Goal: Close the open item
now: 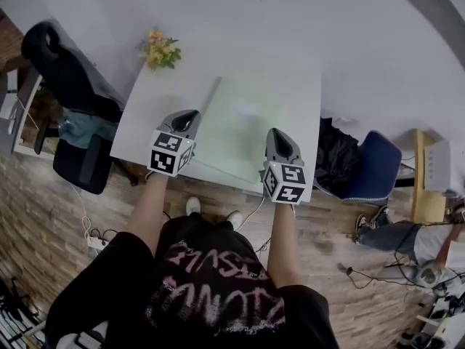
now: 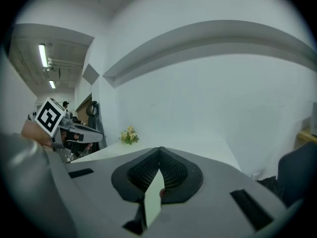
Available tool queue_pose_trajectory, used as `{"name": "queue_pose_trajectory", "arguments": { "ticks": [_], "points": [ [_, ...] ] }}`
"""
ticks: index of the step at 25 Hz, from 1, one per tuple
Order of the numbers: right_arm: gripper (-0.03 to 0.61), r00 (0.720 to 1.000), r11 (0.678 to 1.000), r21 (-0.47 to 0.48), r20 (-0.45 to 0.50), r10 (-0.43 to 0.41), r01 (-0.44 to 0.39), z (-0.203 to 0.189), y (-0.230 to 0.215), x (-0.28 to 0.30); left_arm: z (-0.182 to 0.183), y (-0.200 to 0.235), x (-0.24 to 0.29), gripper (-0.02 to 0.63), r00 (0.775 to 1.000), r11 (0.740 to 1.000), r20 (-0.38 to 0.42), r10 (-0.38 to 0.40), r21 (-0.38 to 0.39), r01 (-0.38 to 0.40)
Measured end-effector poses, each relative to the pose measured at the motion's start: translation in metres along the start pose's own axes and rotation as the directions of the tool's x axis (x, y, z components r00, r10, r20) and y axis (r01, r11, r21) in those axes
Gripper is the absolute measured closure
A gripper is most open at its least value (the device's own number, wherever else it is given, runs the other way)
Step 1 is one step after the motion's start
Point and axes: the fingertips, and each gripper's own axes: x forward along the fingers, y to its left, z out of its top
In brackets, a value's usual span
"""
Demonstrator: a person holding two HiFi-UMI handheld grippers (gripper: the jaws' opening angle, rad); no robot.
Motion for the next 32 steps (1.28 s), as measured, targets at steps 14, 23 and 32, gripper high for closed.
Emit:
{"name": "queue_pose_trajectory", "arguments": {
  "ticks": [14,23,32],
  "points": [
    [0.569,0.994,0.997,-0.072,0.108,0.009,-0.001,0.072,0.003,0.008,0.062,0.048,-0.034,0.609,0.982,0.995,0.162,0.098,0.0,-0.099],
    [0.569,0.987,0.996,-0.082,0.161,-0.01,0.023,0.103,-0.004,0.001,0.095,0.052,-0.045,0.611,0.969,0.994,0.222,0.105,0.017,-0.111],
    [0.571,0.987,0.995,-0.098,0.159,-0.018,0.033,0.107,-0.01,0.003,0.1,0.052,-0.042,0.611,0.97,0.994,0.22,0.1,0.028,-0.108]
  ]
}}
